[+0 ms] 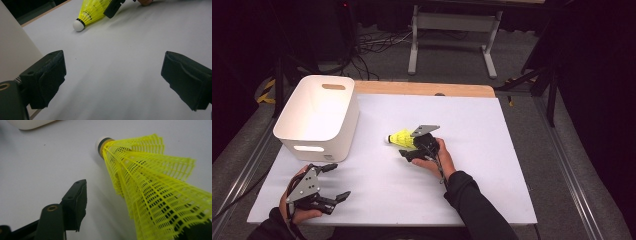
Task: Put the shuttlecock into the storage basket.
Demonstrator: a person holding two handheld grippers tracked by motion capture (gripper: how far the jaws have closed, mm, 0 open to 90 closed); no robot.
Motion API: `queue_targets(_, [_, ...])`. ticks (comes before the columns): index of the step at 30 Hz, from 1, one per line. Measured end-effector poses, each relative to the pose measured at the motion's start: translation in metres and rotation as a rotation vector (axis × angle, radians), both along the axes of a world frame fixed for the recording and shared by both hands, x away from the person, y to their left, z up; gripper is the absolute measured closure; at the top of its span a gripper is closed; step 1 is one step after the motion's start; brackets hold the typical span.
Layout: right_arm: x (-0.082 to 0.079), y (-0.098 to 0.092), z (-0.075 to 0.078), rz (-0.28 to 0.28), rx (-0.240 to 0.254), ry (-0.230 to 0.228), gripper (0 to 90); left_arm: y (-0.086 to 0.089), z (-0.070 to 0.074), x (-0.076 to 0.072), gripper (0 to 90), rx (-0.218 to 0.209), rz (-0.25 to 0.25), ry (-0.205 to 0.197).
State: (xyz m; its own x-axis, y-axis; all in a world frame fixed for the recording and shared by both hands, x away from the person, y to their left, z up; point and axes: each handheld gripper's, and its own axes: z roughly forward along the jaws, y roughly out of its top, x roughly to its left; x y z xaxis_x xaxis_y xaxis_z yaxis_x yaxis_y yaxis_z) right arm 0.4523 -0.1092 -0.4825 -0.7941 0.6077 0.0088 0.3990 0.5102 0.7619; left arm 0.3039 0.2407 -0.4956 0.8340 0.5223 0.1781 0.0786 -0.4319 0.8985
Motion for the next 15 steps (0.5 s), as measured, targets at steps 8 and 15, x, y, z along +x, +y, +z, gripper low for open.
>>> queue_targets(8, [0.009,0.011,-0.003,-0.103,-0.006,-0.020,61.4,-0.001,0.000,0.000,6.9,0.001,-0.004,0.000])
queue_targets(15, [0.012,0.020,0.000,-0.136,-0.050,-0.096,82.7,-0.001,-0.001,0.000,7.1,0.005,-0.001,0.002])
